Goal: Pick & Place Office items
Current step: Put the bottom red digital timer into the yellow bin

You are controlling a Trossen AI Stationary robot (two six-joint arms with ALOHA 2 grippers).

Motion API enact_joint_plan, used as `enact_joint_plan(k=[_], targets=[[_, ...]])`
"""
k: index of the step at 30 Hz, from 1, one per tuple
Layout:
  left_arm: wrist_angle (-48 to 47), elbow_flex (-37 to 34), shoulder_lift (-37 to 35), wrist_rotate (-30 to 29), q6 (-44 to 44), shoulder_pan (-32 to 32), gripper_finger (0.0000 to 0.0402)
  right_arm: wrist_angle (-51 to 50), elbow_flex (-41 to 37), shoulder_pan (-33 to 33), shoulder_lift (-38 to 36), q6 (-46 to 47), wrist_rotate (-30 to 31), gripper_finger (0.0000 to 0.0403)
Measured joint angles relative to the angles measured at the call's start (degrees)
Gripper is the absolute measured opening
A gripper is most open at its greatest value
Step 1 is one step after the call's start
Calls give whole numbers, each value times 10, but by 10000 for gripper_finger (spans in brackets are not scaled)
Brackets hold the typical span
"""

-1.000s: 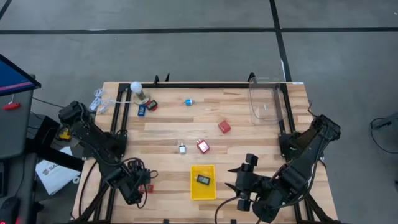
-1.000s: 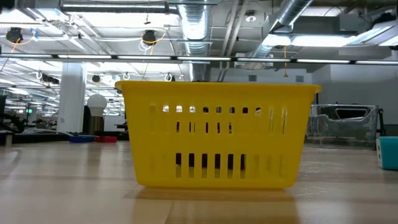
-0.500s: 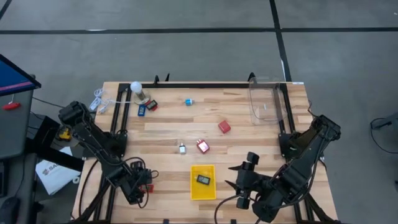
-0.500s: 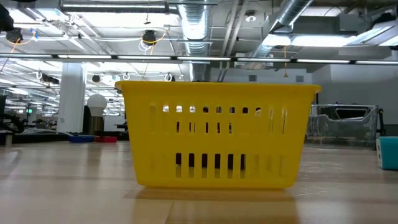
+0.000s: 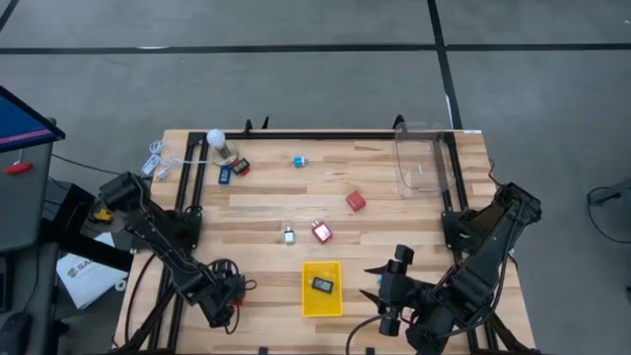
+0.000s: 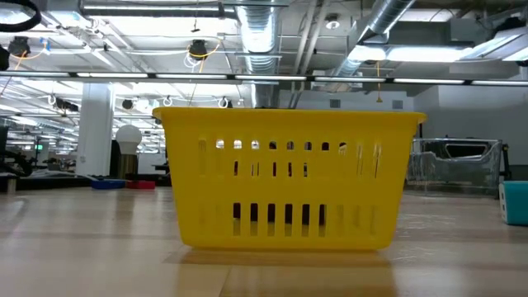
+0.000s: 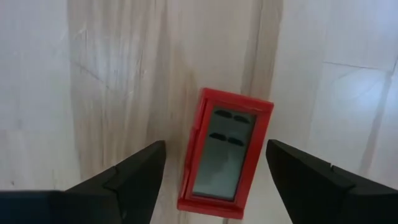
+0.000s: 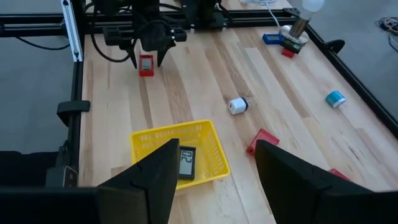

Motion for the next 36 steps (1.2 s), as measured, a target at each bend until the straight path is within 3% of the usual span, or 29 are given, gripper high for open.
enact_joint_plan(k=[6,19,24,29,36], targets=[[-2,1,2,-11,-1,0,272,0,0,0,0,0,0,203],[0,-1,2,-16,-1,0,150,0,0,4,0,5,0,203],[21,9,5,-25,20,0,149,0,0,3,0,5,0,203],[74,25,5,-50,87,21,160,0,0,4,0,4,0,203],[218,28,5,-56,248,91,150,-10,0,6,0,9,0,203]])
